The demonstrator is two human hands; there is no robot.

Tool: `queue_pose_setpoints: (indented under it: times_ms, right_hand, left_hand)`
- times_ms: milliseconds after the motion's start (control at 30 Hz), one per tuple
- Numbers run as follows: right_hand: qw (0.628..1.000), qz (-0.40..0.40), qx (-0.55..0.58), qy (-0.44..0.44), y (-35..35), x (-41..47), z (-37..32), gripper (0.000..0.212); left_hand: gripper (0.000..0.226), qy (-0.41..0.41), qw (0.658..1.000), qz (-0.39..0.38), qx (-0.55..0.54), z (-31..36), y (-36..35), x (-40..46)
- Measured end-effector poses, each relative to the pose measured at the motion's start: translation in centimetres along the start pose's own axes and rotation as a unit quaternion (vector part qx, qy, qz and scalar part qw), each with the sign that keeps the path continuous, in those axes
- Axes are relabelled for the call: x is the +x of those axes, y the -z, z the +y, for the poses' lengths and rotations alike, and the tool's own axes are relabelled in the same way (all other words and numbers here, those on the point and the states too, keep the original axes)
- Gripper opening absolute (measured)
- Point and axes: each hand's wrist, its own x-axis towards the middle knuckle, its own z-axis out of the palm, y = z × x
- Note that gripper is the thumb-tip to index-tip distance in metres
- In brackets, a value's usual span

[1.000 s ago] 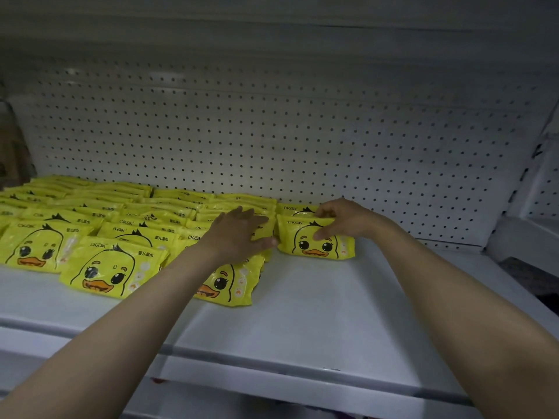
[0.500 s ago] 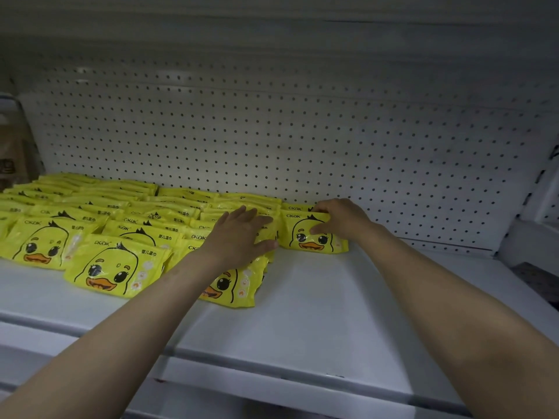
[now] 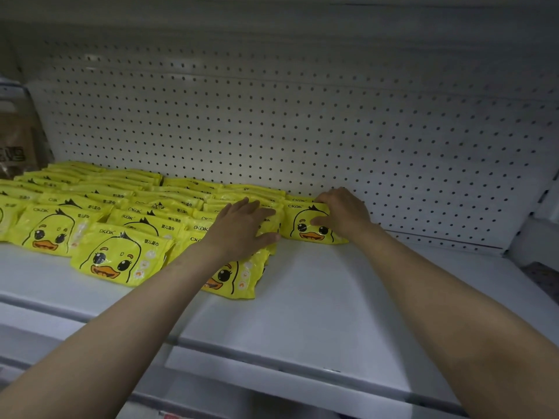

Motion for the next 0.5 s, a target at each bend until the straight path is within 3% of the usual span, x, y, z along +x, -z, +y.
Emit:
queue_pose_setpoints:
  times_ms: [333,500]
  right_hand:
    - [0.997,-0.042,-0.043,-0.039,2.8,-1.0,-3.8,0.053]
    - [0.998,-0.067,-0.005,-0.004,6.8,-1.5,-10.0,0.053]
  left_hand:
    - [0.066,0.031,0.998,-0.035,-0.051,0.2,2.4,-0.4]
    - [0.063,0.074,0.991,0.037,-0.107,-2.5,7.3,-3.9]
